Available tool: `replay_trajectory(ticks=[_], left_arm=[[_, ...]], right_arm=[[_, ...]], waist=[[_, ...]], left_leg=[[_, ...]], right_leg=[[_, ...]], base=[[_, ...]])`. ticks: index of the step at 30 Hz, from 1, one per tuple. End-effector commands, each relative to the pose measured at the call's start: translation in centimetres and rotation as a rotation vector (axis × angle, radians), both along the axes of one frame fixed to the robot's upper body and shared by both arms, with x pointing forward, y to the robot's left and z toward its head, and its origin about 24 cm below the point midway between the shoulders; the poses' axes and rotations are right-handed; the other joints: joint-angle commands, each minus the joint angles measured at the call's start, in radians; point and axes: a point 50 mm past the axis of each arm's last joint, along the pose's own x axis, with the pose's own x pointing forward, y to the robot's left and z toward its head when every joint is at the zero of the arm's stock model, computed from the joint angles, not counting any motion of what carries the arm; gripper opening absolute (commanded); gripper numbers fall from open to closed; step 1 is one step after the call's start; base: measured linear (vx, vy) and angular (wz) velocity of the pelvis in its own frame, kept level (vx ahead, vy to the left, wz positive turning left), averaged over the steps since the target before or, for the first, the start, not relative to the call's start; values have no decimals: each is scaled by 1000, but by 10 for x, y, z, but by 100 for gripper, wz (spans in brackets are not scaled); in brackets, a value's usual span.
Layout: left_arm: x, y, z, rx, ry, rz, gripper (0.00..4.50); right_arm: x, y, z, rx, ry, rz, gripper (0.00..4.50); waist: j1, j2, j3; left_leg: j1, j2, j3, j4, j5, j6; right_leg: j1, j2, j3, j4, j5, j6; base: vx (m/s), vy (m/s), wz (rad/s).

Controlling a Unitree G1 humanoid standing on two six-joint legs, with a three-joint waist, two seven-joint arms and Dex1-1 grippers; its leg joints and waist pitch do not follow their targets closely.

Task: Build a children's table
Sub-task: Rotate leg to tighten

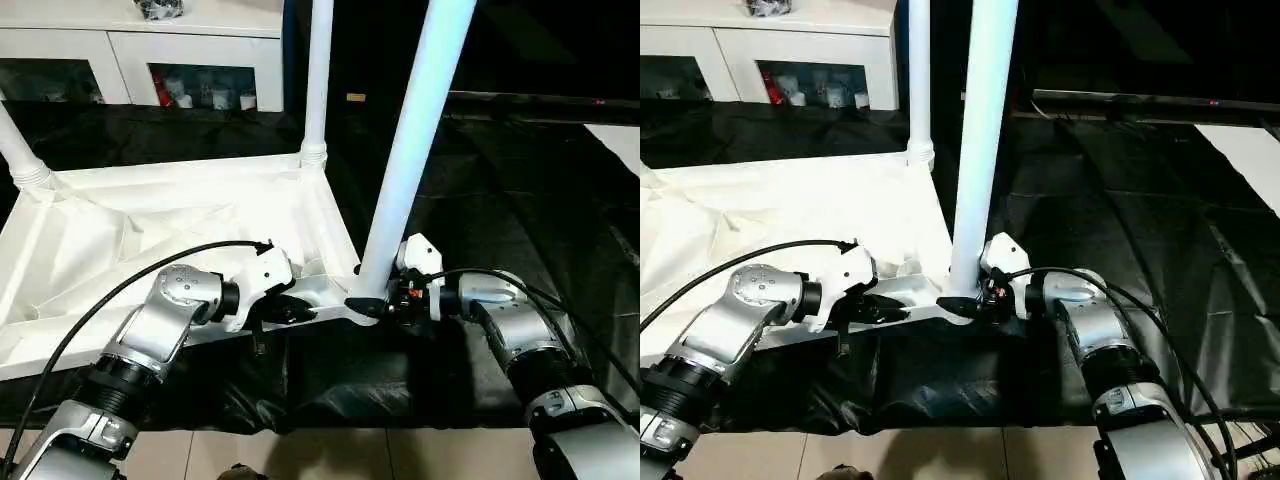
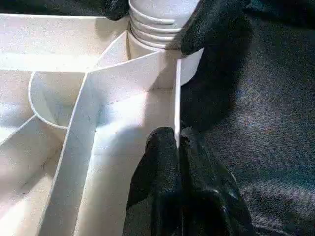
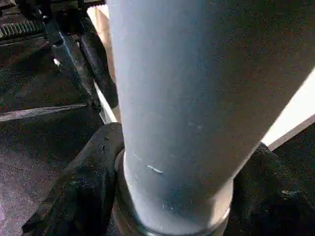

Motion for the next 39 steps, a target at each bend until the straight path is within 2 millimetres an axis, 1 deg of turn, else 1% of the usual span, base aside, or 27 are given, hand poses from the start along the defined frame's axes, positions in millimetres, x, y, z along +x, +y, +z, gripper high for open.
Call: replay_trajectory(ticks=[1,2,3,4,5,6,8,10,11,12,14,17,18,20,21,23,24,25,26,29,30,31,32,33,35,37,39], left_arm=[[11,-14,13,-49,-90,60,0],[14,-18,13,-46,-103,88,0],[16,-21,13,-44,-114,113,0],[19,-24,13,-45,-124,142,0],[22,-28,13,-48,-131,168,0],[28,-35,14,-52,-151,222,0],[33,-45,15,-66,-158,269,0],[35,-55,16,-77,-161,292,0],[36,-59,16,-80,-165,305,0],[37,-68,17,-79,-178,326,0],[37,-73,16,-80,-179,316,0],[36,-75,16,-83,-178,302,0],[36,-74,16,-81,-179,298,0],[35,-70,16,-82,-182,278,0],[33,-66,16,-82,-181,256,0],[32,-64,16,-80,-180,239,0],[30,-61,16,-88,-184,216,0],[28,-60,17,-94,-187,201,0],[26,-56,16,-95,-177,180,0],[17,-44,16,-110,-146,118,0],[16,-41,15,-106,-142,110,0],[16,-41,15,-106,-142,110,0],[15,-38,14,-98,-138,99,0],[14,-34,13,-93,-133,89,0],[12,-29,13,-98,-111,72,0],[9,-24,12,-100,-94,50,0],[7,-21,12,-94,-88,34,0]], right_arm=[[-14,28,-19,12,82,69,276],[-8,31,-23,3,82,-33,274],[-3,34,-25,-7,84,-120,273],[1,36,-28,-17,86,-196,272],[4,39,-30,-24,83,-260,272],[10,44,-31,-31,85,-373,272],[16,50,-32,-38,94,-505,272],[21,58,-30,-22,103,-600,272],[23,62,-28,-14,107,-636,272],[26,71,-23,-10,64,-676,272],[27,78,-21,-15,36,-666,272],[26,83,-19,25,65,-635,272],[27,84,-18,51,86,-625,328],[28,82,-16,86,110,-610,342],[29,80,-14,80,95,-596,351],[30,77,-13,68,75,-587,361],[31,74,-12,53,54,-576,379],[31,72,-12,44,41,-569,379],[32,67,-11,34,24,-552,389],[30,52,-12,9,-6,-462,389],[29,49,-12,8,-7,-437,389],[29,49,-12,8,-7,-437,389],[27,47,-12,0,-16,-389,389],[24,44,-13,-11,-28,-325,389],[18,40,-15,-17,-20,-231,389],[11,36,-14,21,9,-135,389],[5,32,-13,43,34,-52,389]], waist=[[-3,7,-70],[-9,7,-67],[-12,7,-65],[-15,7,-64],[-17,3,-63],[-23,5,-61],[-30,4,-63],[-35,4,-63],[-37,6,-64],[-38,7,-66],[-36,8,-66],[-36,5,-69],[-34,6,-70],[-32,5,-71],[-30,3,-71],[-31,4,-71],[-31,2,-71],[-32,3,-73],[-34,0,-73],[-38,2,-74],[-36,6,-75],[-35,5,-75],[-35,-1,-75],[-32,1,-75],[-31,1,-74],[-28,3,-72],[-23,1,-70]], left_leg=[[29,50,-24,-70,-235,20],[29,49,-25,-74,-252,10],[34,48,-28,-76,-290,-7],[35,47,-28,-76,-300,-15],[37,46,-31,-77,-322,-27],[37,45,-34,-78,-332,-39],[40,44,-37,-80,-351,-55],[36,44,-39,-80,-360,-50],[36,45,-38,-80,-359,-48],[39,43,-36,-79,-355,-47],[40,43,-33,-77,-359,-43],[33,42,-30,-75,-328,-22],[31,43,-30,-75,-310,-15],[29,43,-28,-75,-297,-7],[28,43,-29,-74,-287,-1],[25,43,-28,-74,-270,3],[26,44,-28,-74,-267,4],[23,44,-28,-74,-258,3],[22,45,-27,-74,-249,5],[17,45,-28,-71,-229,17],[24,46,-23,-67,-221,24],[23,47,-23,-67,-214,28],[21,46,-22,-67,-207,34],[22,47,-22,-67,-205,39],[23,48,-21,-67,-207,47],[26,49,-20,-68,-219,46],[28,51,-20,-70,-249,40]], right_leg=[[36,-83,44,-73,-186,-224],[33,-82,45,-76,-215,-220],[33,-86,44,-83,-280,-209],[30,-86,45,-86,-309,-202],[30,-90,44,-92,-371,-185],[27,-90,43,-94,-411,-172],[24,-90,42,-98,-439,-157],[26,-91,41,-100,-430,-150],[25,-91,42,-100,-420,-149],[20,-87,43,-99,-383,-155],[19,-88,44,-100,-365,-156],[25,-86,45,-93,-306,-163],[27,-85,45,-91,-284,-168],[30,-86,45,-89,-266,-176],[31,-88,44,-88,-262,-178],[32,-87,44,-86,-250,-183],[32,-87,44,-86,-249,-184],[34,-88,44,-83,-239,-188],[34,-87,43,-82,-225,-192],[39,-88,42,-75,-188,-210],[34,-85,45,-75,-160,-225],[35,-85,45,-73,-144,-231],[37,-82,43,-70,-127,-234],[39,-84,43,-69,-124,-236],[38,-83,43,-69,-124,-236],[37,-82,43,-72,-147,-236],[37,-81,43,-76,-198,-225]], base=[[0,0,0],[0,0,0],[0,0,0],[0,0,0],[0,0,0],[0,0,0],[0,0,0],[0,0,0],[0,0,0],[0,0,0],[0,0,0],[0,0,0],[0,0,0],[0,0,0],[0,0,0],[0,0,0],[0,0,0],[0,0,0],[0,0,0],[0,0,0],[0,0,0],[0,0,0],[0,0,0],[0,0,0],[0,0,0],[0,0,0],[0,0,0]])
